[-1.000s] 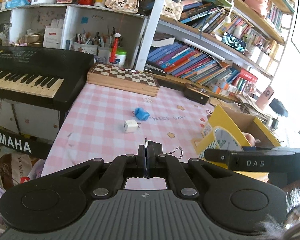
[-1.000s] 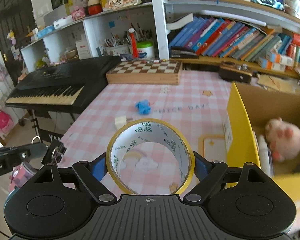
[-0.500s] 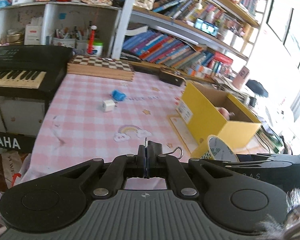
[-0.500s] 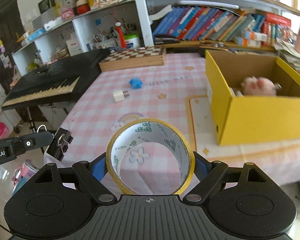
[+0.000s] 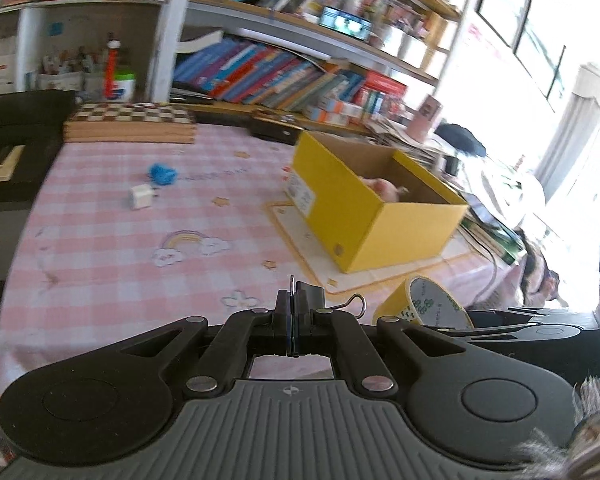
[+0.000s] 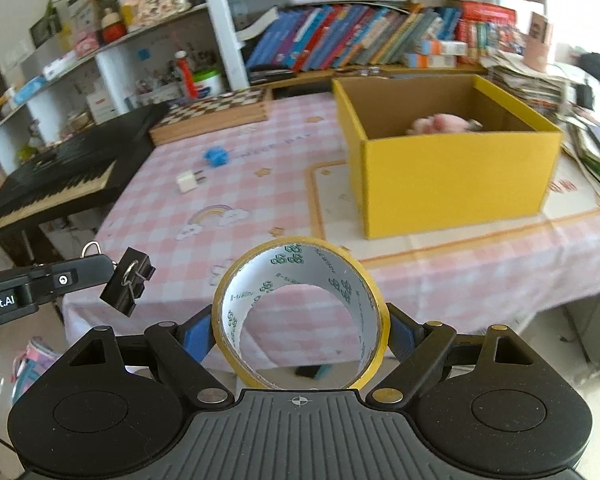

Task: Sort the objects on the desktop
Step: 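Lift the binder clip and tape roll and carry both toward the yellow box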

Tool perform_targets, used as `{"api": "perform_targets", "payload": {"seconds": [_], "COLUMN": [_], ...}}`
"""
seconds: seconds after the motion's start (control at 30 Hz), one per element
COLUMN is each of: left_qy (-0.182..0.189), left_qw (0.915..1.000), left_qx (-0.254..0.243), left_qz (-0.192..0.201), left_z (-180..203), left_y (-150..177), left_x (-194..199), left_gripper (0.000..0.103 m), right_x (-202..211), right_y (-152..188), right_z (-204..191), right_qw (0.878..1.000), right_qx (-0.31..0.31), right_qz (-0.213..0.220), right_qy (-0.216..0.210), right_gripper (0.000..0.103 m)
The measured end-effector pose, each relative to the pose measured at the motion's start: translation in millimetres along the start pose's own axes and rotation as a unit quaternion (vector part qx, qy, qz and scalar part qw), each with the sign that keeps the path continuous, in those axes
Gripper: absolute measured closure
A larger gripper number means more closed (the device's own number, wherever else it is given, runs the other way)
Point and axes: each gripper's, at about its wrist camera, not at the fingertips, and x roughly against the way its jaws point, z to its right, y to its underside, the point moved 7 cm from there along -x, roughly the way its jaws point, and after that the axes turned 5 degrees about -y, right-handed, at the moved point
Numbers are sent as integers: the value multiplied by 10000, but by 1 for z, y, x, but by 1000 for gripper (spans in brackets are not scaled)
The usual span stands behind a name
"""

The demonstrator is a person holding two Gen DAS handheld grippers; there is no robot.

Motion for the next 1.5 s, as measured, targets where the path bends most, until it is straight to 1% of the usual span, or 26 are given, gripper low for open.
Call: {"api": "perform_targets", "payload": {"seconds": [0.23,0.4,0.73,1.07,1.23,1.37,1.5], "left_qy": [380,563,689,689,641,572,460], "left_qw": [9988,9975,9960,9949,9956,9961,9958], "left_qx": [-276,-376,-487,-655,-656,-659,-659], "left_qz": [-111,-198,-309,-341,-172,124,434], "left_z": [33,56,102,151,171,185,195], "left_y": [-3,-5,-13,-26,-46,-70,-95], "left_x": [-19,-32,-62,-92,-106,-113,-118], "left_gripper": [102,102,102,102,102,102,102], "right_x": [14,21,26,16,19,21,23], "right_y": [6,7,-4,-20,-41,-67,-102], "right_z": [29,53,102,148,165,174,181], "right_qw": [9992,9981,9976,9985,9994,9996,9977], "right_qx": [-264,-421,-510,-457,-325,-43,114], "right_qz": [57,59,-15,-154,34,288,627], "right_qy": [301,436,476,269,105,-52,-238], "right_gripper": [17,17,17,17,17,17,17]}}
